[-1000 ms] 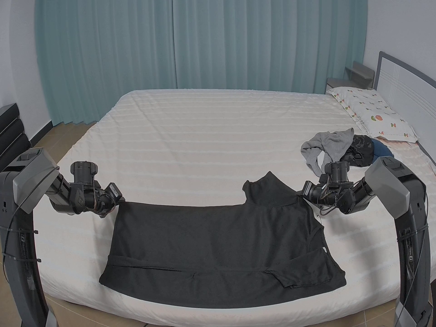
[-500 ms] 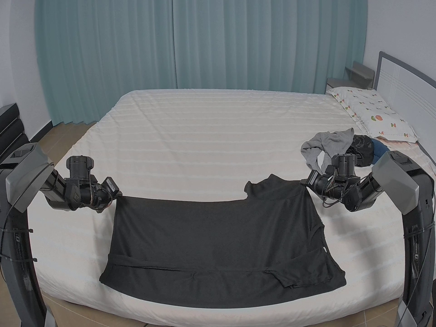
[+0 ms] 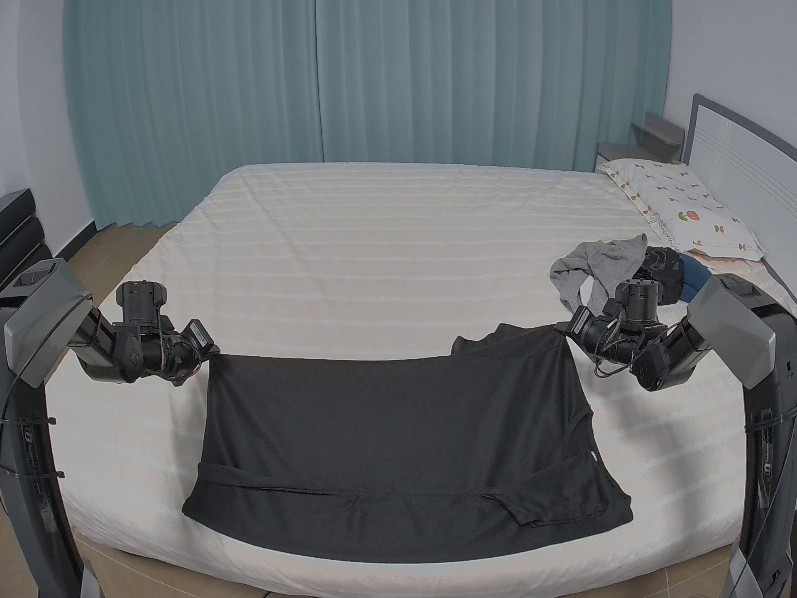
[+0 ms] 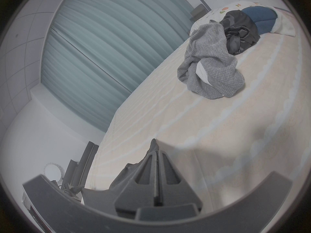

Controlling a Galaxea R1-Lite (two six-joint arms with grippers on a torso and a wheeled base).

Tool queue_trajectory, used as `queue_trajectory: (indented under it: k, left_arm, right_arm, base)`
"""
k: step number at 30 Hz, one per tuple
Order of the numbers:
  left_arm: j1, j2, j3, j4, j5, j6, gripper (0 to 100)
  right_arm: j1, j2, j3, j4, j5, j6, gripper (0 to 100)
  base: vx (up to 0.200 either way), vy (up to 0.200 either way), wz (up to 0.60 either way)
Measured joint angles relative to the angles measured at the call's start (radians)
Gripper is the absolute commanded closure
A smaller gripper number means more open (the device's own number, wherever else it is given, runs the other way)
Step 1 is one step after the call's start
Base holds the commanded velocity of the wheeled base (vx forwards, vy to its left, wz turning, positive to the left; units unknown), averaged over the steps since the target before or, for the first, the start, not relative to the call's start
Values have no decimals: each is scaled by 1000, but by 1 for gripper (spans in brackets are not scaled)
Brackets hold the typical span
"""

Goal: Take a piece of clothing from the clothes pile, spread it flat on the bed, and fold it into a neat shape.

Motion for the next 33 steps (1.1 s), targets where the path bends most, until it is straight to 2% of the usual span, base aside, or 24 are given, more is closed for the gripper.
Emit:
queue_trajectory:
  k: [9, 13, 19, 23, 33]
  left_arm:
    - [1, -7, 17, 0, -2, 9, 100]
    - [4, -23, 45, -1, -4, 27, 100]
    - [14, -59, 94, -2, -10, 78, 100]
    - [18, -81, 150, -7, -14, 159, 100]
    - [27, -103, 211, -123, -14, 185, 100]
  right_arm:
    - [0, -19, 33, 5, 8, -2, 100]
    - [0, -42, 74, 5, 33, -2, 100]
    - [-4, -94, 170, 1, 70, -12, 100]
    - [-14, -135, 233, -4, 94, -31, 100]
    - [-36, -214, 301, -26, 137, -34, 100]
  base:
    - [0, 0, 0]
    - [0, 0, 0]
    - [0, 0, 0]
    - [0, 0, 0]
    - [0, 0, 0]
